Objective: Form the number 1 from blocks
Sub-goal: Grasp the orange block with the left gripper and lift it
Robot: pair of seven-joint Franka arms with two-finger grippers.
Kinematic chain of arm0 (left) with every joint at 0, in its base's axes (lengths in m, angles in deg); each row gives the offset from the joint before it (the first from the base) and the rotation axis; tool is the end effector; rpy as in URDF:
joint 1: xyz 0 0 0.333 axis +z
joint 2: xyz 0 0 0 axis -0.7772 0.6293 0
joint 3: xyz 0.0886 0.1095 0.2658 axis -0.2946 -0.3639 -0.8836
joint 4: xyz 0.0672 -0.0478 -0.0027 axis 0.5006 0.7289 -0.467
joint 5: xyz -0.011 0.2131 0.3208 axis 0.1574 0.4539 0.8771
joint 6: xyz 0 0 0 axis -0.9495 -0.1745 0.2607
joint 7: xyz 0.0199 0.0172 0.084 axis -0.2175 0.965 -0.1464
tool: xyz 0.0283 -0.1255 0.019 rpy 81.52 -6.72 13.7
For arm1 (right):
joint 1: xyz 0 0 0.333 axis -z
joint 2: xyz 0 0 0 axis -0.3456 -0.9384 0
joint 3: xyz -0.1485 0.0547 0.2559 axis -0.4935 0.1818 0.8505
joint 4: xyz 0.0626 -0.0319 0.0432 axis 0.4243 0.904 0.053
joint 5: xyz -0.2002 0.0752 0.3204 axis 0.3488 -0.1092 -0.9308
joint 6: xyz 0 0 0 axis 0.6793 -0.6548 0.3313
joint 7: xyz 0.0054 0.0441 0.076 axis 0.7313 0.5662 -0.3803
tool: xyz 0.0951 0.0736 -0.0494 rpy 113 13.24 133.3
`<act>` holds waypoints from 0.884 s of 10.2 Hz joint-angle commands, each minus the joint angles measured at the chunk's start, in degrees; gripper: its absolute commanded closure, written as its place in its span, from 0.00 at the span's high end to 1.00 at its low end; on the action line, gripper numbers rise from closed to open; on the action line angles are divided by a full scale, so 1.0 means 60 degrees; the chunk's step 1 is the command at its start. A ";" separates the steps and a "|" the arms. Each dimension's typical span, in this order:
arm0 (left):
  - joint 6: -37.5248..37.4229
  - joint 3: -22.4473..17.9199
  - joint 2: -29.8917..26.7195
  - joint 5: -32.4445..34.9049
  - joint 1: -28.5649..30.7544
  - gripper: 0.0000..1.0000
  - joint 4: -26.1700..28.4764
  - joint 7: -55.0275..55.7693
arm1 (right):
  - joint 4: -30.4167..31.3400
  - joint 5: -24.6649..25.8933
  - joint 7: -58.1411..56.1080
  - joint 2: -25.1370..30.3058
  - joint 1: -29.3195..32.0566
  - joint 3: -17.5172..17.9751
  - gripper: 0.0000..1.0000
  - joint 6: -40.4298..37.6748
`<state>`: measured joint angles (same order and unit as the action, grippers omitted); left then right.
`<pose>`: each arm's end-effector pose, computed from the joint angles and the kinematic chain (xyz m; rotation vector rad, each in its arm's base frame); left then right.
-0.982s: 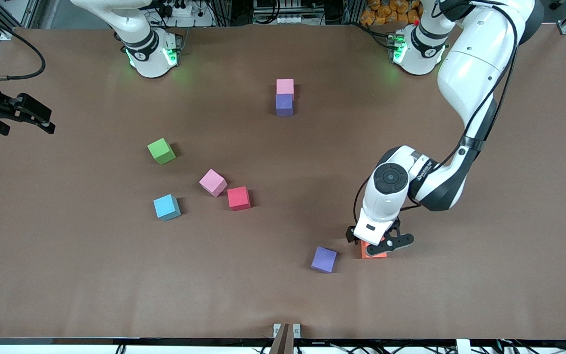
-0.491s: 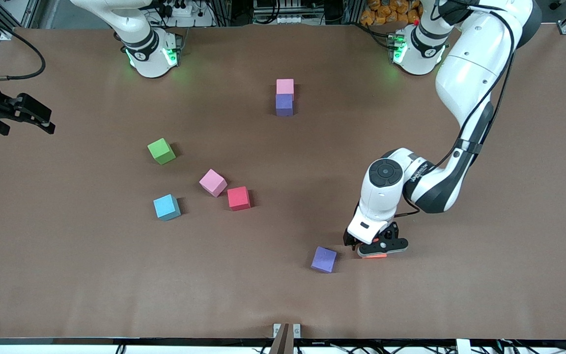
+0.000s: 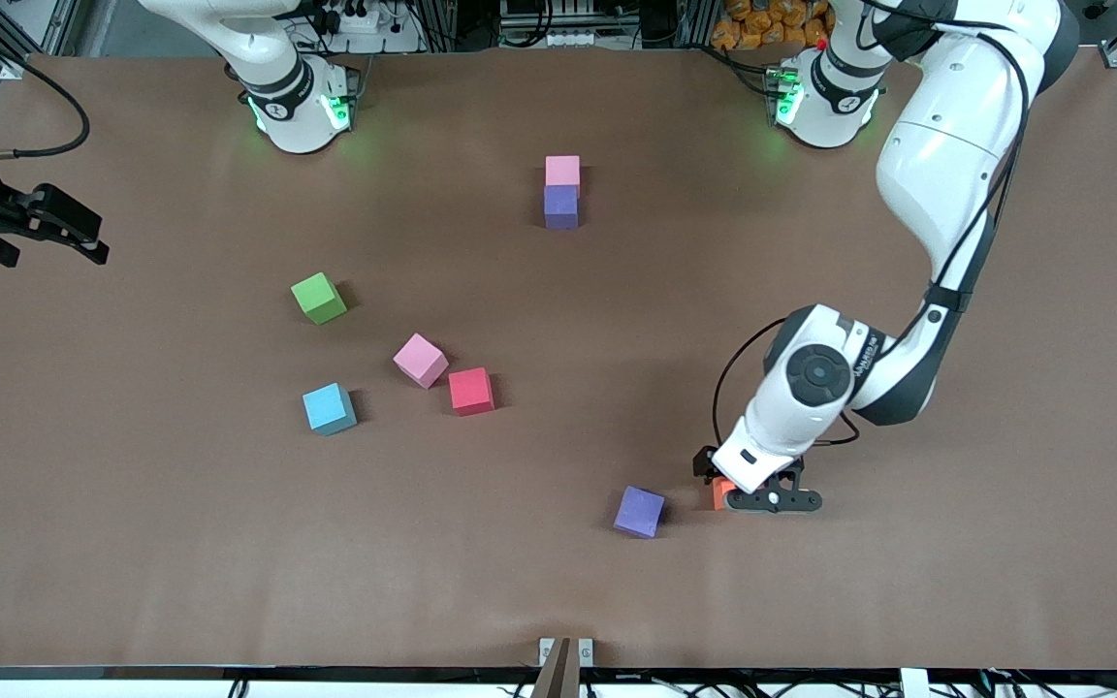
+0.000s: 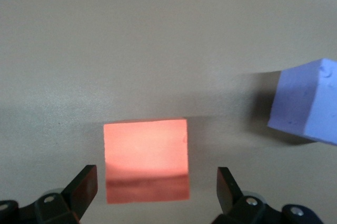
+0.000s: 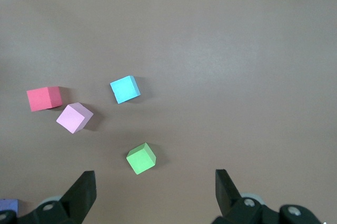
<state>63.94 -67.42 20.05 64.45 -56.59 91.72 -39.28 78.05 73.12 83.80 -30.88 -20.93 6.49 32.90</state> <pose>0.6841 -0.2520 0.1982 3.0789 -0.0746 0.2817 0.5431 0.0141 0.6069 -3.1361 -0.0265 -0.0589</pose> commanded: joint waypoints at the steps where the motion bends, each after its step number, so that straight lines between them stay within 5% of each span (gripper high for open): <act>1: -0.0942 0.0008 0.0236 -0.0341 -0.0050 1.00 -0.0764 -0.0655 | -0.0015 -0.0134 -0.0104 0.0019 0.0148 0.0072 1.00 0.0003; 9: -0.1065 -0.0007 0.1058 -0.0341 -0.0241 1.00 -0.1896 -0.0672 | -0.0015 -0.0134 -0.0104 0.0019 0.0163 0.0072 1.00 0.0018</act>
<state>58.69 -67.34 24.79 63.86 -57.33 83.26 -41.42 78.05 73.12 83.79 -30.88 -20.93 6.49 32.90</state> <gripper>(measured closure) 0.000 0.000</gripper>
